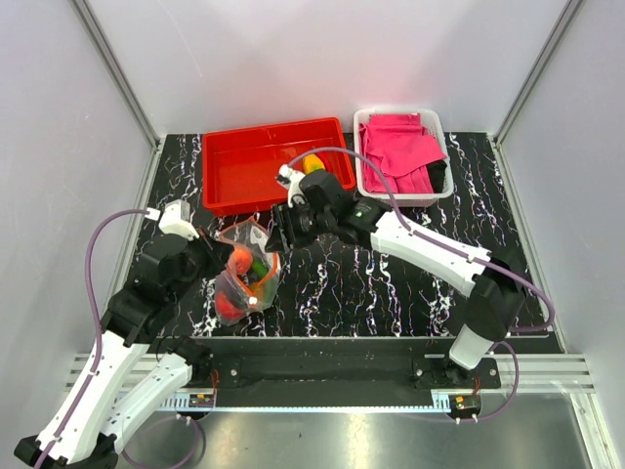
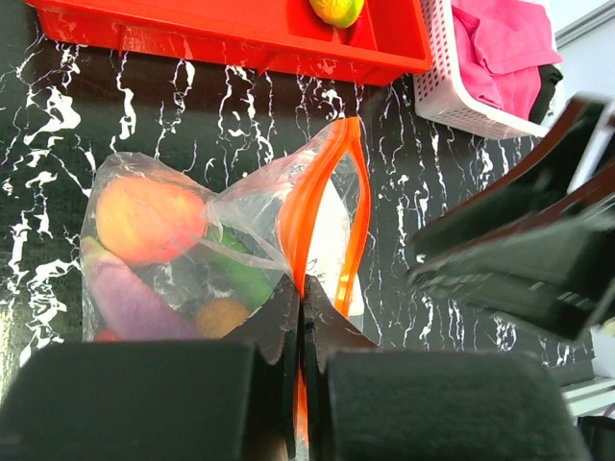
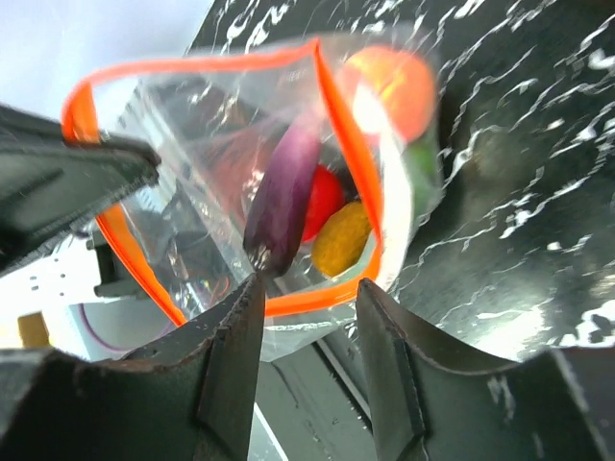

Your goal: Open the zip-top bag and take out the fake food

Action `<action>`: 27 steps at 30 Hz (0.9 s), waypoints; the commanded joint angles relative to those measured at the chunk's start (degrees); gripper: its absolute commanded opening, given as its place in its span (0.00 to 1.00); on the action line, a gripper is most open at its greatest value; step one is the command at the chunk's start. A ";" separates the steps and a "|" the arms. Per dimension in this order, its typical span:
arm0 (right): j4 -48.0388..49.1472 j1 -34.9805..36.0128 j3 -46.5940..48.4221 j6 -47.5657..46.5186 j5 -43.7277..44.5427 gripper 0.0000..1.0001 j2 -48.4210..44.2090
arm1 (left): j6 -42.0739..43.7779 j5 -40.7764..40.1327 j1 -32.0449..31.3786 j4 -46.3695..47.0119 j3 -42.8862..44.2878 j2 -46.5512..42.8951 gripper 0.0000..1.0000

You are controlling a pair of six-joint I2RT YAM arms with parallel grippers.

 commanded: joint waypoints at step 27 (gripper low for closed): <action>22.32 5.78 -8.01 6.63 -13.22 0.67 13.00 | -7.70 7.03 -0.17 16.18 -5.57 2.78 0.00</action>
